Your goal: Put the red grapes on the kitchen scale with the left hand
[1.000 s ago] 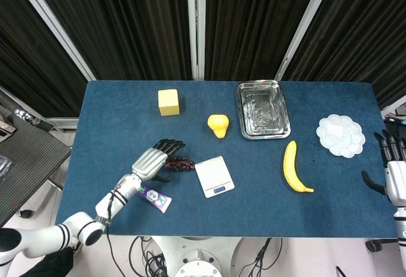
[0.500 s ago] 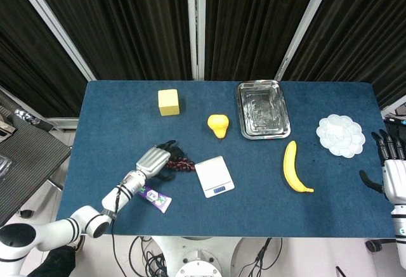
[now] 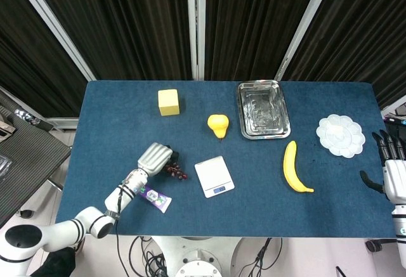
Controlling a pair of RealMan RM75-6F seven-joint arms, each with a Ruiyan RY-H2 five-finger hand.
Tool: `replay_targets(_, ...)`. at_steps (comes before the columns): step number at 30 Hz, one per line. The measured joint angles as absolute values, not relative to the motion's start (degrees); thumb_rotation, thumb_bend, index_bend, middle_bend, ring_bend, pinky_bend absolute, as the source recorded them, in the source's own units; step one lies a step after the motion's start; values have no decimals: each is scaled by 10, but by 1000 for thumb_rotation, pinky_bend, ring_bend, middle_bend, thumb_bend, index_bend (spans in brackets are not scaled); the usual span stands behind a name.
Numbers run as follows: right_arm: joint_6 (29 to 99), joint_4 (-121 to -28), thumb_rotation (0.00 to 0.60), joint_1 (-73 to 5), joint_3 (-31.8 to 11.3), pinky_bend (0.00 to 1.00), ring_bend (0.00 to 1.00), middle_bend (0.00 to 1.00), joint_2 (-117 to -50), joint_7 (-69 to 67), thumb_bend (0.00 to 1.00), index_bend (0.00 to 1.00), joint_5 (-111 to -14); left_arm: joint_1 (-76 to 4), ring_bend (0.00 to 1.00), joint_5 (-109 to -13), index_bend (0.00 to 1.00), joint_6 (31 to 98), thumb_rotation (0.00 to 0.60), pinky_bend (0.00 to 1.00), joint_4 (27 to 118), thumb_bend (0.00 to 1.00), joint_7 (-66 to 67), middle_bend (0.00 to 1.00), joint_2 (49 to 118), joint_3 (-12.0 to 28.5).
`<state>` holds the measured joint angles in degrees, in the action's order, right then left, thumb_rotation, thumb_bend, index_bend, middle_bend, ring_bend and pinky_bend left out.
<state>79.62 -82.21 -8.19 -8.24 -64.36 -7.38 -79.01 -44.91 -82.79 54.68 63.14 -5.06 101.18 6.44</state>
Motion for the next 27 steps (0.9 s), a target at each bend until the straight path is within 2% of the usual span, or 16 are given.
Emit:
replay_targets(7, 800, -823, 600, -82, -82, 0, 0, 0, -644, -78, 174, 0, -796, -462, 543, -846, 723, 565, 600, 699, 688, 257, -35, 695, 992, 76)
replay_targets(13, 813, -813, 600, -79, -85, 0, 0, 0, -646, -96, 172, 0, -801, -499, 543, -834, 723, 530, 600, 699, 733, 256, 3, 695, 987, 101)
replay_targets(20, 829, -804, 600, -72, -88, 0, 0, 0, -643, -120, 175, 0, -806, -536, 543, -805, 722, 506, 600, 692, 744, 256, 39, 695, 1026, 128)
replay_targets(27, 836, -796, 600, -69, -88, 0, 0, 0, -642, -136, 172, 0, -812, -559, 542, -790, 722, 497, 600, 654, 699, 256, 57, 695, 1081, 134)
